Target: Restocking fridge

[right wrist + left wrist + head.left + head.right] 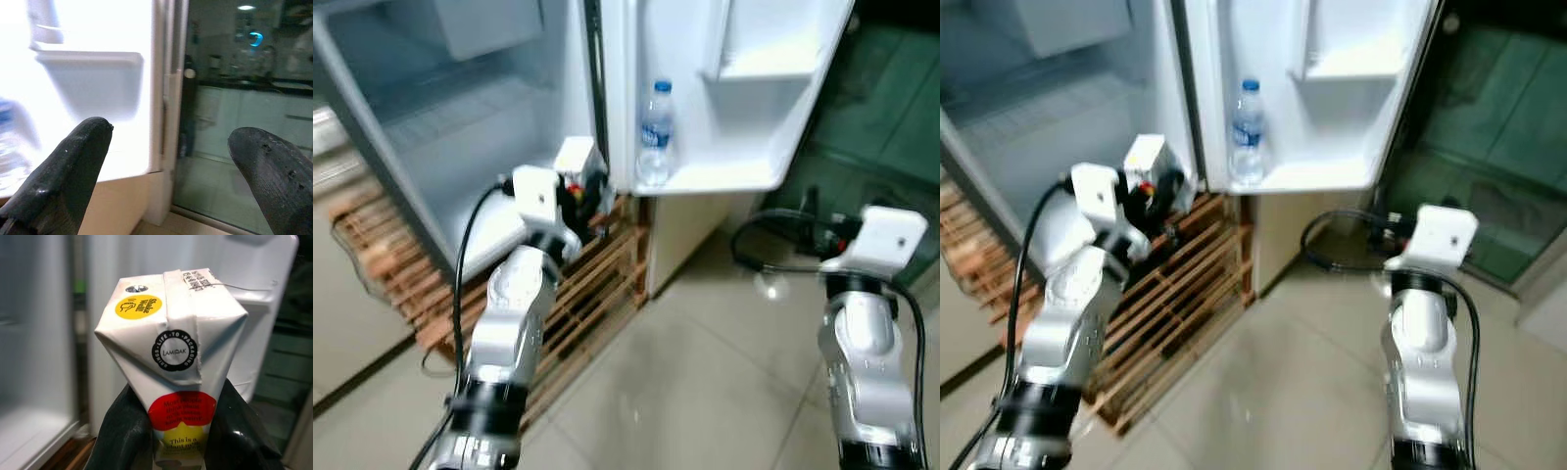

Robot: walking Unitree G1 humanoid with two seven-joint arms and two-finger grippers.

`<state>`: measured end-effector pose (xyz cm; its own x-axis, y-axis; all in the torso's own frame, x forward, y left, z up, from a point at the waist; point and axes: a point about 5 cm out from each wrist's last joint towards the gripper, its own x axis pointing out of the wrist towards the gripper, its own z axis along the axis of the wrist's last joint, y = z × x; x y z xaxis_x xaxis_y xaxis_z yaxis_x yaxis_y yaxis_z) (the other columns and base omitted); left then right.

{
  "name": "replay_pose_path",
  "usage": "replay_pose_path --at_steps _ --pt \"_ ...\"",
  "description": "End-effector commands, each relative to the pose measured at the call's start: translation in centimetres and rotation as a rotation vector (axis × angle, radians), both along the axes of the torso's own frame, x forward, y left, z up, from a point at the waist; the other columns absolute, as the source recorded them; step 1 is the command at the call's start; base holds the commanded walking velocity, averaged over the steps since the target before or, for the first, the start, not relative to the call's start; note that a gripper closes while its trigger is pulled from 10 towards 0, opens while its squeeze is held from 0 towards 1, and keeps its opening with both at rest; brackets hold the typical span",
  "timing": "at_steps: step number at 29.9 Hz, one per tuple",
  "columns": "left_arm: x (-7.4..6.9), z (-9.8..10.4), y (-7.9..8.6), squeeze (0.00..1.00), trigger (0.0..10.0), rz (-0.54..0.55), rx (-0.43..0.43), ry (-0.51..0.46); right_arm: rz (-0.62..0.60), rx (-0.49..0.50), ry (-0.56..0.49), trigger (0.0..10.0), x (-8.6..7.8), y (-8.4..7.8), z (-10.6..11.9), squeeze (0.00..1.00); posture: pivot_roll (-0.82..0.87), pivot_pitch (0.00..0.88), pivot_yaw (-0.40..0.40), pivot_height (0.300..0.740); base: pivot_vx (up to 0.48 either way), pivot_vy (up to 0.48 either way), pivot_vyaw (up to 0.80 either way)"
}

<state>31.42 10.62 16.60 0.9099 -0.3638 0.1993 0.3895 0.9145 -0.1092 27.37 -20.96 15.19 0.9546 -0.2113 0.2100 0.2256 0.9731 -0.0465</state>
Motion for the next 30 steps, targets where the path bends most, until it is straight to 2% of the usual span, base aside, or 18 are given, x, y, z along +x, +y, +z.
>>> replay_pose_path --at_steps 1,2,5,7,13,23,27,30 --pt "0.1 0.0 -0.5 0.00 10.0 -0.011 0.024 0.011 0.012 0.011 0.037 10.0 0.1 -0.1 -0.5 0.00 -0.17 0.000 0.023 0.736 0.480 0.000 0.00" --pt "0.1 -0.1 -0.3 0.00 10.0 -0.002 0.035 0.017 0.023 0.016 0.049 10.0 0.1 0.0 -0.7 0.00 -0.17 0.000 0.023 0.736 0.480 0.000 0.00" --pt "0.3 -0.7 -0.6 0.00 10.0 0.048 0.147 0.041 0.052 0.026 0.078 10.0 0.2 0.4 -1.3 0.00 -0.16 0.000 0.016 0.736 0.160 0.000 0.00" --pt "0.0 -0.5 -0.8 0.00 10.0 0.019 0.088 0.034 0.068 0.026 0.085 10.0 0.3 0.6 -1.4 0.00 -0.16 0.000 0.014 0.736 0.000 0.000 0.00" --pt "-0.5 -0.2 -1.2 0.00 10.0 -0.031 0.042 0.032 0.084 0.018 0.085 10.0 0.3 1.0 -1.3 0.00 -0.17 0.000 0.025 0.736 0.043 -0.262 0.00" --pt "-0.2 -0.1 -1.8 0.00 10.0 -0.052 0.049 0.039 0.077 0.016 0.079 10.0 0.2 1.1 -1.3 0.00 -0.17 0.000 0.040 0.736 0.269 -0.394 0.00" --pt "0.7 -0.5 -1.3 0.00 10.0 0.007 0.056 0.075 0.081 0.007 0.067 10.0 0.2 1.3 -1.1 0.00 -0.17 0.000 0.043 0.736 0.312 -0.360 0.00" --pt "0.9 -0.6 -1.2 0.00 10.0 0.018 0.052 0.087 0.082 0.006 0.067 10.0 0.2 1.3 -1.1 0.00 -0.17 0.000 0.043 0.736 0.321 -0.352 0.00"
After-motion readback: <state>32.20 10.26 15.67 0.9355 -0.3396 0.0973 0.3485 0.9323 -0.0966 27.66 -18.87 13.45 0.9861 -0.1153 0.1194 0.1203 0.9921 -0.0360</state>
